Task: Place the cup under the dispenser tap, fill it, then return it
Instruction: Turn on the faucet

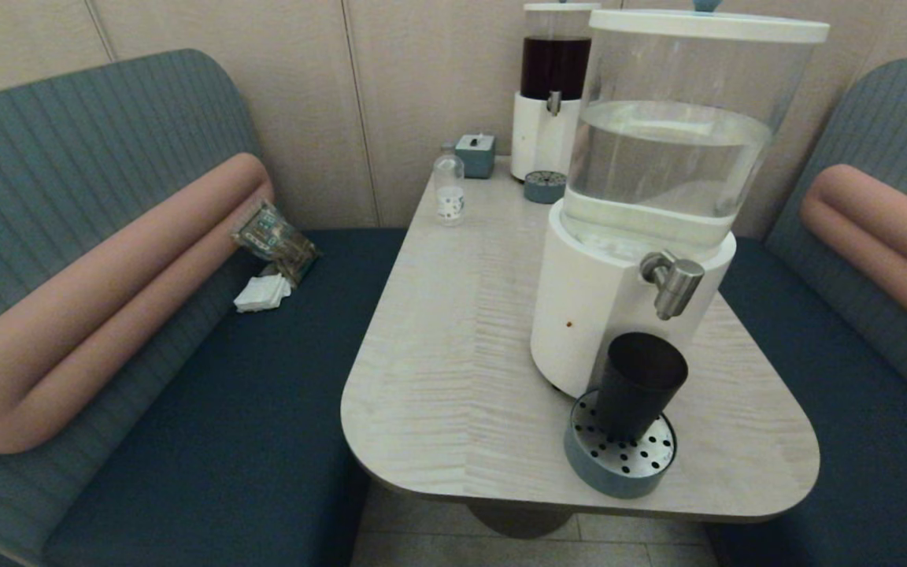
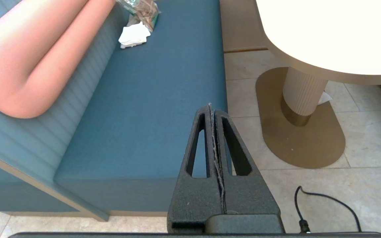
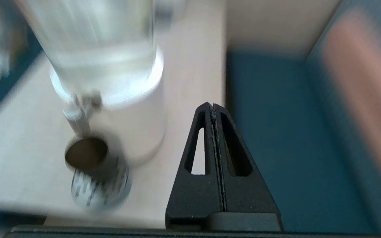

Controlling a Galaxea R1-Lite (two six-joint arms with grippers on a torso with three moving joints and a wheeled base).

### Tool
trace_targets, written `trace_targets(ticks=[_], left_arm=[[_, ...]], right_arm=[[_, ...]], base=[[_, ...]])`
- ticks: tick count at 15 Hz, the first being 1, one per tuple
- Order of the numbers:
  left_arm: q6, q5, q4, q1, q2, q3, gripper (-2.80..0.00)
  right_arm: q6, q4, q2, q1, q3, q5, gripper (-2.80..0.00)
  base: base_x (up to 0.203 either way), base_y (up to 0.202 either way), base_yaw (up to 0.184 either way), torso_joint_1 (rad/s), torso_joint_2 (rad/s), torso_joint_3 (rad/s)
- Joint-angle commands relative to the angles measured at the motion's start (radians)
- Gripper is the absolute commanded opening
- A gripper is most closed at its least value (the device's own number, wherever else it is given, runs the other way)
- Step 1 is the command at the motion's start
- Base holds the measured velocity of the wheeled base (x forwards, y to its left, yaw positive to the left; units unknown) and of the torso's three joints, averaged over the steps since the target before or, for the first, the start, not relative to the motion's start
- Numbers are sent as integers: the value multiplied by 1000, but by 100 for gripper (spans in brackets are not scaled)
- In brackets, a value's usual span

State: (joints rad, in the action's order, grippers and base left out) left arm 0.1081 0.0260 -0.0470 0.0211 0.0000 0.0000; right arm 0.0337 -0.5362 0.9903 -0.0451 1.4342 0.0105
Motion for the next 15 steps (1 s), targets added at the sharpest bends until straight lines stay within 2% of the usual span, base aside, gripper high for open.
trace_targets(ticks=[1,3,4,6,7,10,13,15], left_arm=[[1,0,-1,0,3,0,-280],[1,0,-1,0,3,0,-280],[1,0,-1,0,3,0,-280],[1,0,-1,0,3,0,-280],[1,0,-1,0,3,0,-280],[1,0,-1,0,3,0,-280],[1,0,-1,0,3,0,-280],[1,0,-1,0,3,0,-280]], right_arm=[[-4,-160,282,50,165,1,-280],[-40,-281,396,181,273,10,-280],[-87,-315,450,237,307,38,-280],[-162,-342,520,262,346,182,-280],[-186,-343,551,274,353,220,-280],[-189,-315,592,298,295,211,-280],[-175,-155,594,306,218,147,-280],[-120,-153,591,306,213,130,-280]], base=[[0,0,0,0,0,0],[0,0,0,0,0,0],[0,0,0,0,0,0],[0,0,0,0,0,0],[0,0,0,0,0,0],[0,0,0,0,0,0],[0,0,0,0,0,0],[0,0,0,0,0,0]])
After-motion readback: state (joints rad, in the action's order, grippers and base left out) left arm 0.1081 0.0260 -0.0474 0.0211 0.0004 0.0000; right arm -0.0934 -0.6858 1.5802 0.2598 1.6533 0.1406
